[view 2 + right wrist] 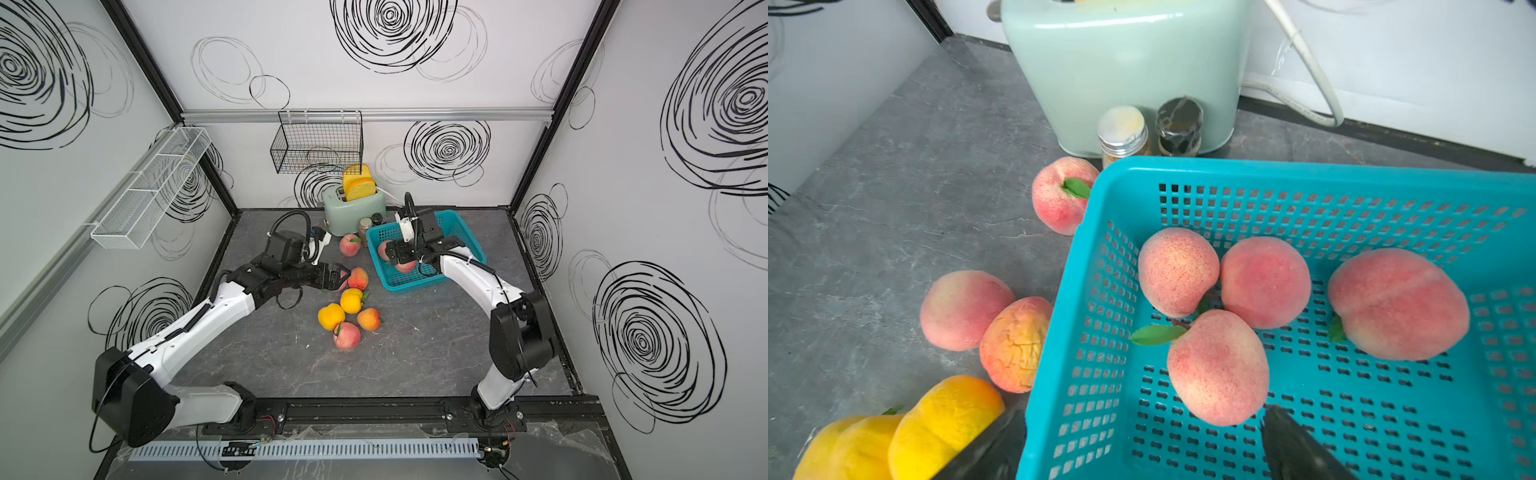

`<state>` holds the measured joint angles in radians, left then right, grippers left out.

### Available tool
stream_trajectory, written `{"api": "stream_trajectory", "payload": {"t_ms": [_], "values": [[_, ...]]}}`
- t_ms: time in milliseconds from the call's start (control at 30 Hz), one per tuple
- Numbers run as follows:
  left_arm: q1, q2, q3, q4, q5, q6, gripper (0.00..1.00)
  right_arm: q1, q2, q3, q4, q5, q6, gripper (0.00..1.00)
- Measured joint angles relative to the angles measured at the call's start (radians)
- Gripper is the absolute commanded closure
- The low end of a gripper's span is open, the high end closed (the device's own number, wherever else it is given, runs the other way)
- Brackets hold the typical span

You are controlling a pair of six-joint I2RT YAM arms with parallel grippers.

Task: Put the peaches into the basket
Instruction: Place the peach in the basket, then pick up the peach from the center of the board.

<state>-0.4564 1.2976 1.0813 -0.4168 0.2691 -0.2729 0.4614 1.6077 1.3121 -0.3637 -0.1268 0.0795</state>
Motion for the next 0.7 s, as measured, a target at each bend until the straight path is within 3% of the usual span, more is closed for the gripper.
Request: {"api": "stream_trajectory", "payload": {"t_ms": [367, 700], "values": [[-0.002, -0.127, -0.134, -0.042, -0.002, -0.019, 0.02, 0.120, -0.197, -0.105, -0.057, 0.060, 0.016, 0.05], [0.005, -0.195, -0.200, -0.056, 0.019, -0.031, 0.02, 0.269, -0.286, -0.250, -0.077, 0.094, 0.084, 0.05]]}}
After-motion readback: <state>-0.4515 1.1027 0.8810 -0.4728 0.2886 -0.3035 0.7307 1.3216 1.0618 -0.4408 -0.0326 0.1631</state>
